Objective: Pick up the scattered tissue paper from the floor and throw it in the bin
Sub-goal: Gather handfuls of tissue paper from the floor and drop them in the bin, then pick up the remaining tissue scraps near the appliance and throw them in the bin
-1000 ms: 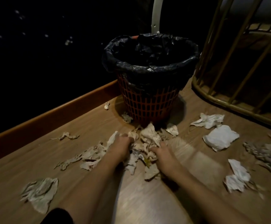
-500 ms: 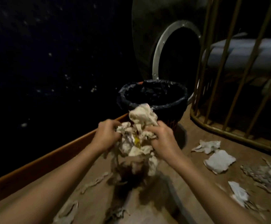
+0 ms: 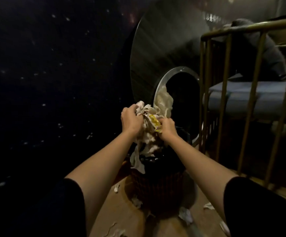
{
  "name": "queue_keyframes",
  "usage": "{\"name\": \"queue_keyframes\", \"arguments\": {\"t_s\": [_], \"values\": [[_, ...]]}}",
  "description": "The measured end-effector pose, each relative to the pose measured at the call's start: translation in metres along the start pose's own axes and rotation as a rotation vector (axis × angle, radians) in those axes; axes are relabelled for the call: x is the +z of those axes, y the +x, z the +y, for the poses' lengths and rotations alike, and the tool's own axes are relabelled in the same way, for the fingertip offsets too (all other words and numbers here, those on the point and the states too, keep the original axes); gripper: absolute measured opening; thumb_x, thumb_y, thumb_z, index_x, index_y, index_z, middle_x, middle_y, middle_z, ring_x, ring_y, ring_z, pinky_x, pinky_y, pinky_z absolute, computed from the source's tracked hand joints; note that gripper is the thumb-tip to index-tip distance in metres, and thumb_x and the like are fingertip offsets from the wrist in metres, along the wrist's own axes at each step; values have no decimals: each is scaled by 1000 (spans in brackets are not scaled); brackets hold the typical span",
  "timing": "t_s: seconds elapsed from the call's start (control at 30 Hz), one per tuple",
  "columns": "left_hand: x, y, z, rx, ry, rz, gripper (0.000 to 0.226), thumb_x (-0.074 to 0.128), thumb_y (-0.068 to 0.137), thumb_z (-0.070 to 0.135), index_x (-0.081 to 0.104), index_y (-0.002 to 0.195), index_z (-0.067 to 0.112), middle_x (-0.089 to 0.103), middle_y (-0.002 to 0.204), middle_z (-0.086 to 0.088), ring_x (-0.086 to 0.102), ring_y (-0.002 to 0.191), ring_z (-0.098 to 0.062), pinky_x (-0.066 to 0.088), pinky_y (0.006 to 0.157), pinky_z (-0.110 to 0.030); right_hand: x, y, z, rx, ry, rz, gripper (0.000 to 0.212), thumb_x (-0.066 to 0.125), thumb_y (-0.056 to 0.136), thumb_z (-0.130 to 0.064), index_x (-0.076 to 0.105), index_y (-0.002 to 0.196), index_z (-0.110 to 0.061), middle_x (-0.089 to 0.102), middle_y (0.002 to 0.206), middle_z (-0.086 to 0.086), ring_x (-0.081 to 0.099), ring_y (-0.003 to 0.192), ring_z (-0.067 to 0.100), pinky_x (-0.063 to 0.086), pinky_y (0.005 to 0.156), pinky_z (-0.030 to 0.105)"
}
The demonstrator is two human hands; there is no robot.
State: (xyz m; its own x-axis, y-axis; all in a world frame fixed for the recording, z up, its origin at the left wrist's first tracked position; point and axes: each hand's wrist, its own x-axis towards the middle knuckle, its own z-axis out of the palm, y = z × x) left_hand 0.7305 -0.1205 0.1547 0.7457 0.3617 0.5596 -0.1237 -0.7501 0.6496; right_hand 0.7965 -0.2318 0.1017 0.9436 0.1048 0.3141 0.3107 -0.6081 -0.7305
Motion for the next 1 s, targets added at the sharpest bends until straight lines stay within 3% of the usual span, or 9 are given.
{"name": "queue_keyframes", "arguments": {"t_s": [0.07,0.17,0.23,0.37,0.53,0.7,0.8,0.9,1.0], "values": [[13,2,-14,-18,88,-215,29,57,85,19,56,113,12,58,110,-19,56,103,-33,48,88,-38,8,3,20,99,-83,-133,41,58,83,-26,56,122,-13,52,127,18,51,116,37,46,92,34],[21,-9,-36,-29,270,-566,43,58,88,28,52,128,12,54,133,-16,50,122,-32,42,102,-35,11,-3,36,112,-171,-307,29,66,81,-20,65,107,-8,60,112,14,59,101,33,48,77,29],[22,-18,-47,7,246,-516,39,59,89,24,56,126,14,56,134,-9,53,121,-25,43,99,-29,13,-7,39,115,-217,-332,31,69,77,-16,67,107,-8,64,112,15,62,98,31,54,81,32],[9,-29,-55,32,225,-335,21,56,88,10,70,103,13,69,107,-9,64,95,-18,54,82,-28,10,-27,22,48,-168,-270,17,64,80,-9,71,96,-8,68,105,16,65,95,30,56,83,36],[-32,-70,-72,164,212,-229,21,54,84,2,71,90,14,66,77,-1,58,65,-9,43,54,-13,7,-91,-13,-246,21,-132,17,58,86,-5,72,89,-14,70,86,9,66,81,21,53,71,30],[-45,-143,-134,94,260,-243,21,55,77,4,70,88,14,70,87,-10,63,84,-23,48,72,-32,57,-160,-10,-514,110,-128,18,58,79,-1,72,85,-11,71,86,6,64,82,15,49,75,26],[-32,-199,-186,-84,310,-410,33,51,82,4,63,110,17,65,111,-9,59,104,-25,45,84,-30,117,-176,39,-361,-5,-386,22,57,80,-1,72,93,-10,71,97,11,65,93,24,51,81,32],[-14,-238,-231,-255,383,-671,54,56,86,17,40,136,26,35,147,-12,33,134,-30,30,108,-37,169,-180,103,-157,-216,-603,22,58,85,-12,67,105,-17,65,111,7,61,104,25,50,85,33],[2,-253,-258,-366,416,-847,75,65,81,35,22,143,41,-1,159,-12,4,144,-38,19,117,-49,207,-180,152,-140,-411,-640,27,48,90,-9,63,111,-15,60,120,13,59,108,32,51,90,41]]}}
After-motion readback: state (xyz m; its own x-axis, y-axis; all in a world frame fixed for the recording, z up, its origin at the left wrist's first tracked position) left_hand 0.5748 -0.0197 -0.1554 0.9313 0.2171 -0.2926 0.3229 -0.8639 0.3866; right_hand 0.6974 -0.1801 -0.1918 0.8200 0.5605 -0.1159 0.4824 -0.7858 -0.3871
